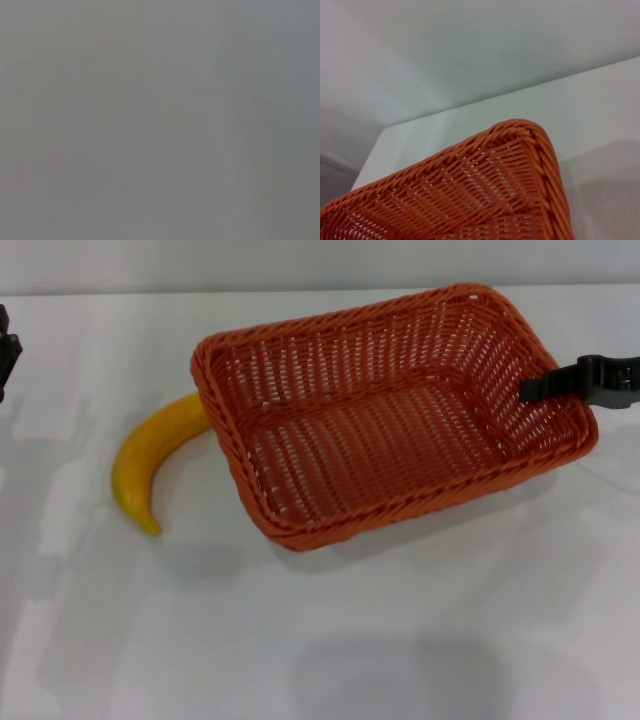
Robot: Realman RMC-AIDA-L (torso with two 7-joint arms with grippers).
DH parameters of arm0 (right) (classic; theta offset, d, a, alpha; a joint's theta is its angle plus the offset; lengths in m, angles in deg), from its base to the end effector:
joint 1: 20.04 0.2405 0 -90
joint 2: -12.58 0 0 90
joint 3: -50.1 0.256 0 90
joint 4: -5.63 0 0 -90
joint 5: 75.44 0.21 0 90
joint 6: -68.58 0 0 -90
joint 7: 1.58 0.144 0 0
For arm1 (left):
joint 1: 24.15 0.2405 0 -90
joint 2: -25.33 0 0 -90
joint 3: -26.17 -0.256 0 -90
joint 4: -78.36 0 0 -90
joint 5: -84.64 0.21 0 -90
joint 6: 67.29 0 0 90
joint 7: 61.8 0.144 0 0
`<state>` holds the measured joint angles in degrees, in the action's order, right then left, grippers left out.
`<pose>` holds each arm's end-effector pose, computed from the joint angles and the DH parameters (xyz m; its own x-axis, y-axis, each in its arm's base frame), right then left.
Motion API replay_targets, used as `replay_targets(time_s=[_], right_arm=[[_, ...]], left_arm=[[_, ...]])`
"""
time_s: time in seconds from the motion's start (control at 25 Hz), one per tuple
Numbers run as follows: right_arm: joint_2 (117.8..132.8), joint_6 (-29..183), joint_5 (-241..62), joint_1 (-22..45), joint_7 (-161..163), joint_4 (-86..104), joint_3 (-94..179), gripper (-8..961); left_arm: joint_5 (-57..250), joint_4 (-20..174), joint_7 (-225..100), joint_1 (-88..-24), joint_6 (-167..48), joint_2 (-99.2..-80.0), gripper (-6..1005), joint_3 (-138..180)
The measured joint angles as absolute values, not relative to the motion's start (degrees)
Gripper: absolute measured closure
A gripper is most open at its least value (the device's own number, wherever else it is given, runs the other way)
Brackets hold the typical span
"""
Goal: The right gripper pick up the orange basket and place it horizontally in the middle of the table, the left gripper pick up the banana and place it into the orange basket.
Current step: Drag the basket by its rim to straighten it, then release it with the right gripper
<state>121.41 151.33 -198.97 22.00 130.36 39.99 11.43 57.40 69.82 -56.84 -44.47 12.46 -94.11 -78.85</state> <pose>0.2488 0.4031 0.0593 0.3226 -0.8449 -0.4266 -0.9297 -0.3674 0.0245 -0.3345 0.3062 0.0279 0.8366 -0.2577 0.4833 0.5067 0.0291 -0.8616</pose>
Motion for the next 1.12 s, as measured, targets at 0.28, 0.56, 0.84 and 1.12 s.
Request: replay_targets(time_s=[0.28,0.56,0.84,1.12], right_arm=[[124.40,148.84,-198.30,18.49,130.66,44.72,11.43,773],[125.59,145.97,-196.89,16.02,130.65,45.66,11.43,770],[126.70,144.78,-196.28,15.06,130.50,46.51,11.43,766],[127.30,143.49,-195.89,14.20,130.33,47.05,11.39,763]], left_arm=[[57.40,69.83,-56.78,-44.45,12.46,-94.03,105,-78.80],[57.40,69.90,-56.78,-44.90,12.46,-94.02,105,-78.76],[57.39,70.03,-56.78,-45.01,12.42,-94.02,105,-78.76],[57.39,69.89,-56.79,-45.01,12.16,-94.02,105,-78.76]])
